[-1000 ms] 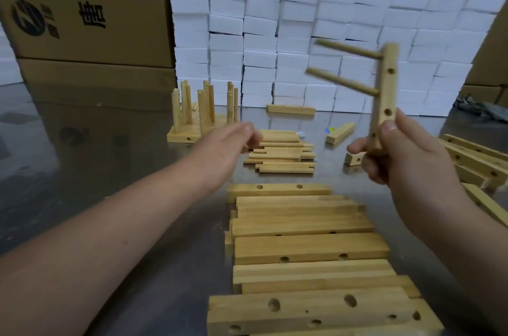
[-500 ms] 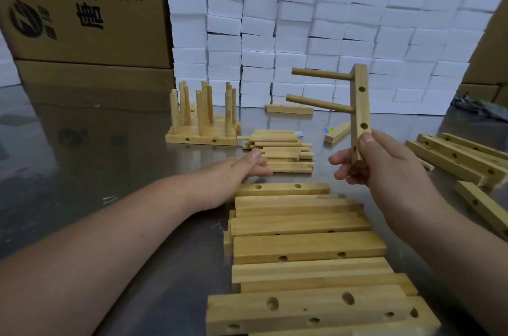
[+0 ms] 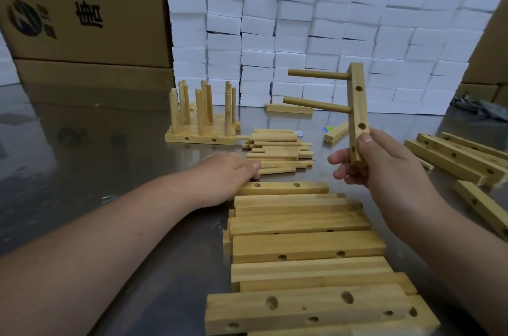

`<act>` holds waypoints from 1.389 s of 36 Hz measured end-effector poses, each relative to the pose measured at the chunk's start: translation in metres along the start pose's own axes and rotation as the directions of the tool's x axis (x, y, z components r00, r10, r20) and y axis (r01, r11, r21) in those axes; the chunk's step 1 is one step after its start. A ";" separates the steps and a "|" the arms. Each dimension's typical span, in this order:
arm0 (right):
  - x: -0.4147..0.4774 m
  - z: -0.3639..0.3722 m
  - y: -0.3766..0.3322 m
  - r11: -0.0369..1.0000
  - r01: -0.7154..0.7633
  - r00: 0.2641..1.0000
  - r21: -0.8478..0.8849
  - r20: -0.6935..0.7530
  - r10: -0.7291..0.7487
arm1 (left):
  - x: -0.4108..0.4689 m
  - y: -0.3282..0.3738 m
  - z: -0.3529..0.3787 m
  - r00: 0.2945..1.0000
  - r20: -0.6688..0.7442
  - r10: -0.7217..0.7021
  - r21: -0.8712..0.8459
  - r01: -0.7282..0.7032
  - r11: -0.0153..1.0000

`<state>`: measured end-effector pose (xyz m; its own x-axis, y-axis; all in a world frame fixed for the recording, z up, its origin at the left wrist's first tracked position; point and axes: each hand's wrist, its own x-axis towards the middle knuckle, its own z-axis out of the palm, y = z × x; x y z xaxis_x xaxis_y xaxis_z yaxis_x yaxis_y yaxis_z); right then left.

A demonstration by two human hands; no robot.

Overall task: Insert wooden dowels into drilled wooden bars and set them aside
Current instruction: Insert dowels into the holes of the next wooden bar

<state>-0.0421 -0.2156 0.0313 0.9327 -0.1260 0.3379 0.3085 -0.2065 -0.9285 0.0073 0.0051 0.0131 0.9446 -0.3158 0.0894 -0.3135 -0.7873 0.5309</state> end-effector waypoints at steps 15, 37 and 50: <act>0.002 0.000 0.000 0.998 -0.029 0.999 0.049 -0.014 0.030 | -0.003 0.010 -0.006 0.945 -0.306 -0.118 -0.358 0.000 0.934; -0.007 0.002 -0.007 0.998 0.058 0.997 -0.025 0.044 -0.057 | -0.030 0.051 0.005 0.881 -0.425 0.207 -0.239 -0.330 0.913; -0.009 0.003 -0.009 0.997 0.072 0.995 -0.034 0.065 -0.070 | -0.034 0.051 0.003 0.833 -0.417 0.364 -0.021 -0.409 0.912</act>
<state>-0.0525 -0.2095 0.0364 0.9192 -0.0476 0.3910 0.3684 -0.2477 -0.8961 -0.0417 -0.0261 0.0349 0.7130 -0.3289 0.6193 -0.6707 -0.5777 0.4653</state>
